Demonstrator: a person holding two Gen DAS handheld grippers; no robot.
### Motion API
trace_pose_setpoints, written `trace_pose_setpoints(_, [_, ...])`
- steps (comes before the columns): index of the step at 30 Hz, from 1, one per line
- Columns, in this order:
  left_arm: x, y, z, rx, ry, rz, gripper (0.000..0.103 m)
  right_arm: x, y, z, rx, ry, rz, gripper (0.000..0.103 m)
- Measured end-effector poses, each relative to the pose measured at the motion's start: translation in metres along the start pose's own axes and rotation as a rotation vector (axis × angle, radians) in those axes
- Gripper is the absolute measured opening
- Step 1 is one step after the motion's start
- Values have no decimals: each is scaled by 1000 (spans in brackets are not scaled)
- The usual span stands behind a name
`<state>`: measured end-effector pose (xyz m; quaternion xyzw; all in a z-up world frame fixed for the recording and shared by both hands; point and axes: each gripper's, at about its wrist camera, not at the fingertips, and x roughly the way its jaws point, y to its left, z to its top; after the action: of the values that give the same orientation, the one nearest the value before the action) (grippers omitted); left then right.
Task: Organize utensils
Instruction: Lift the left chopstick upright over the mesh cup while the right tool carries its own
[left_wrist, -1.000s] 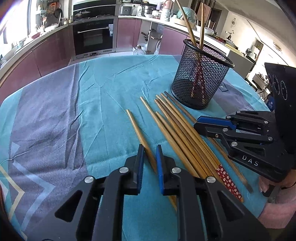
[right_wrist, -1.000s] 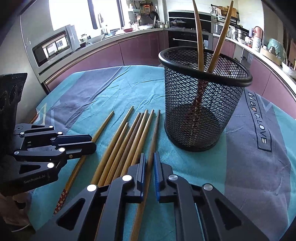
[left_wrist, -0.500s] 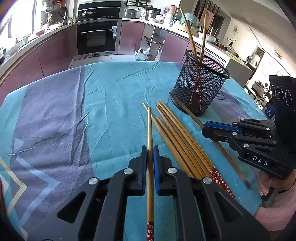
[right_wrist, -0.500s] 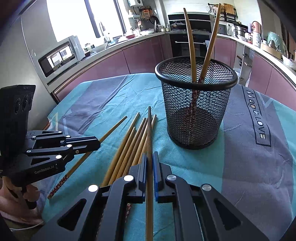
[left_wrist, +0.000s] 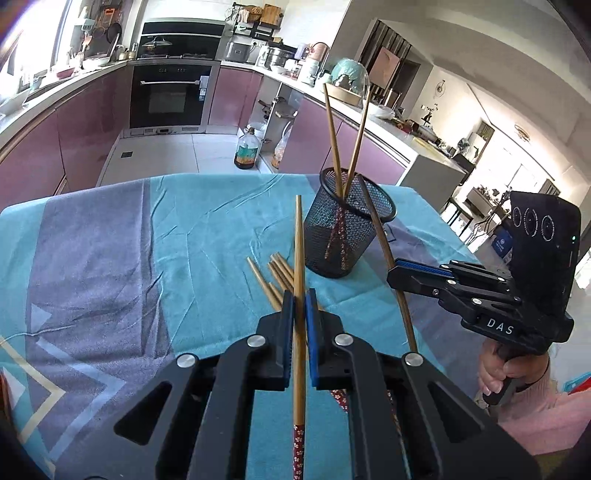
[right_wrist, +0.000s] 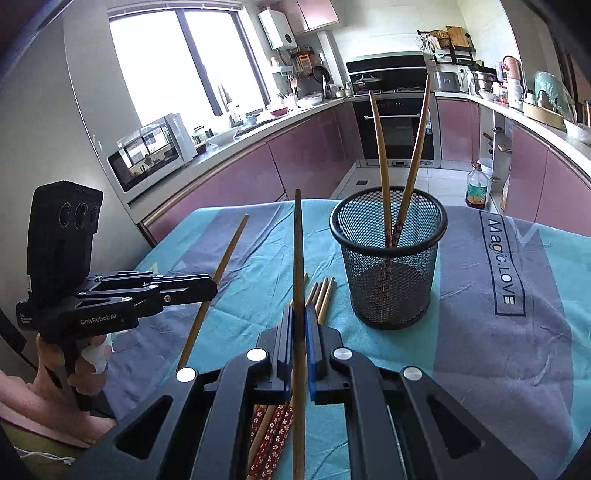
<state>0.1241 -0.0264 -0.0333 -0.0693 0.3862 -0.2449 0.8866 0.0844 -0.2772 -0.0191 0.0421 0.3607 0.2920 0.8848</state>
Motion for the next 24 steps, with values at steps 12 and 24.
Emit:
trace_pose_setpoints(12, [-44,-14,24,19,-116,-85,7,-31,-5,17,20,-112,33,5])
trace_pose_setpoints(24, [-74,-30,62,41,-244,-126,7,-60,-11,45,-14,-220,19,5])
